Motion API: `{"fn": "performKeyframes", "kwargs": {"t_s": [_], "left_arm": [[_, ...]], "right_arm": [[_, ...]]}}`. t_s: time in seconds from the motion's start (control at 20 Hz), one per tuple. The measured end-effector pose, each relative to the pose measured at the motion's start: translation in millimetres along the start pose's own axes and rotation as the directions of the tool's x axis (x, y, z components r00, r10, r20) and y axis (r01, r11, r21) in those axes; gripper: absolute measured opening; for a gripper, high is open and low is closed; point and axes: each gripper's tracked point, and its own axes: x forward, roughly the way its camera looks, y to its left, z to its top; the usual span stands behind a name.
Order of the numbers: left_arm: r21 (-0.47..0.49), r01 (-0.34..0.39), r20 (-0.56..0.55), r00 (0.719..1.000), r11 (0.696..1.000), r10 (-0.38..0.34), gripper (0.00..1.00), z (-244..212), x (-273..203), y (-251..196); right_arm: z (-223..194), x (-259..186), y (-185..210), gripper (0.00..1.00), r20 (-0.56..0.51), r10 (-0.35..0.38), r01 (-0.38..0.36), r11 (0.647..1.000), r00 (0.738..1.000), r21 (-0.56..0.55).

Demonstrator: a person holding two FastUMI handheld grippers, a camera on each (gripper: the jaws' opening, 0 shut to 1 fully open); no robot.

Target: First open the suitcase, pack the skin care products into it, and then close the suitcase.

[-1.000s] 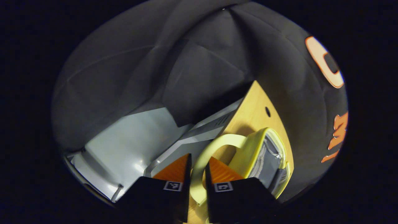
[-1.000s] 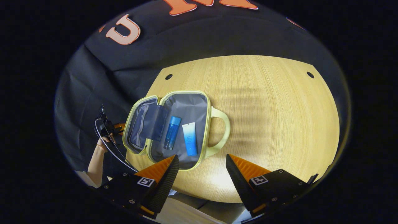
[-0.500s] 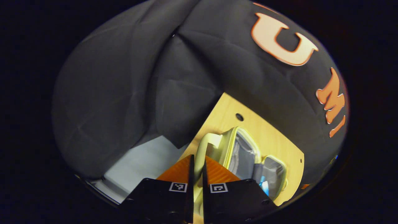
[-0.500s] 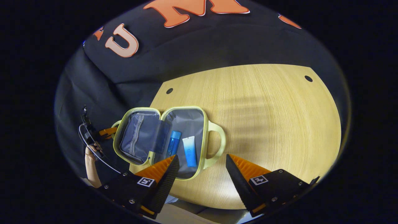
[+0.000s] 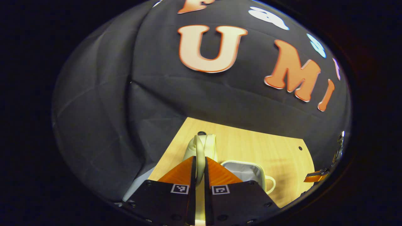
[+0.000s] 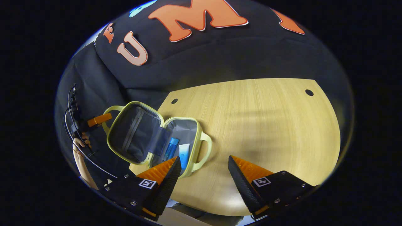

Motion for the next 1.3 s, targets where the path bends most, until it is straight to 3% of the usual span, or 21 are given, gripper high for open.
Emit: {"fn": "performKeyframes", "kwargs": {"t_s": [0.2,0.35,0.7,1.0,1.3], "left_arm": [[0.145,0.029,0.001,1.0,0.989,-0.029,0.12,-9,5,-90],[0.249,0.002,-0.018,1.0,0.969,0.003,0.09,-23,6,-137],[0.263,0.134,-0.169,0.981,0.956,-0.091,0.09,-100,47,-249],[0.215,0.2,-0.316,0.94,0.956,-0.126,0.09,-163,63,-285],[0.293,0.219,-0.391,0.916,0.931,-0.092,0.09,-205,90,-304]], "right_arm": [[3,-31,-49,0.96,0.029,-0.017,0.017,1.0,0.999,-0.002],[0,-52,-85,0.96,0.038,-0.028,0.027,0.999,0.999,0.036],[-18,-81,-151,0.96,0.048,-0.082,0.077,0.993,0.995,0.094],[-37,-87,-180,0.96,0.027,-0.105,0.1,0.985,0.994,0.142],[-54,-80,-188,0.96,-0.017,-0.116,0.117,0.984,0.993,0.137]]}}
